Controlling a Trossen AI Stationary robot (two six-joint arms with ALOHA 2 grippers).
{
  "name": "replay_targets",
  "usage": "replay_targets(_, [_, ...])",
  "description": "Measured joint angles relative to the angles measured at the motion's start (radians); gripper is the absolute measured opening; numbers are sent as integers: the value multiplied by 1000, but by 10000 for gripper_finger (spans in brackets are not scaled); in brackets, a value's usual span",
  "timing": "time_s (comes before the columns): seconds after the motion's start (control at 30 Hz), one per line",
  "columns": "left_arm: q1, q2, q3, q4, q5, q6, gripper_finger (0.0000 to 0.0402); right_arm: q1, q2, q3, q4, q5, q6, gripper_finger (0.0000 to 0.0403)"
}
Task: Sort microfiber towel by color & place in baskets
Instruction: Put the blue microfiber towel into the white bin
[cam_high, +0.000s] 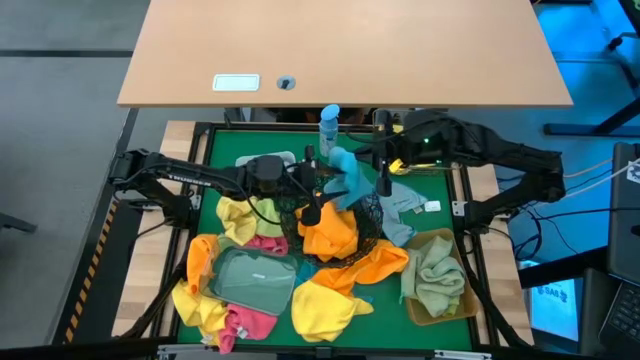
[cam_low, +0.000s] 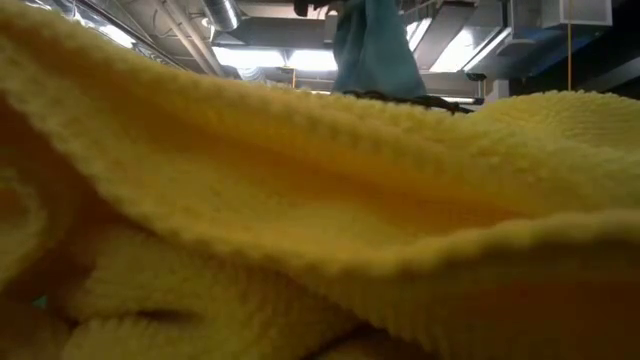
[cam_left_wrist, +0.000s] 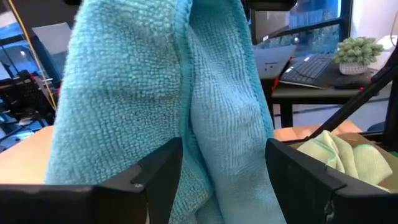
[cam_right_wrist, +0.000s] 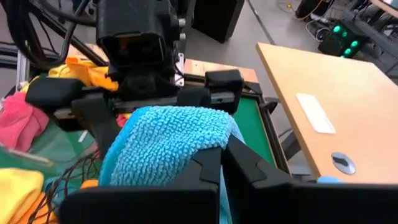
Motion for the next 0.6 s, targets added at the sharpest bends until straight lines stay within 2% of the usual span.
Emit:
replay_targets(0.2, [0,0,0,13,-42,-1,224,0,31,0,51,0,1,4])
replay_targets(0.4, [0,0,0,18,-160,-1,220,0,56,0,51,-22,2,4])
replay_targets(0.5, [0,0,0,18,-211,0,201,0,56,0,51,-37,2,4])
replay_targets(0.6, [5,0,0,18,-218,0,170,0,56,0,51,-52,7,4])
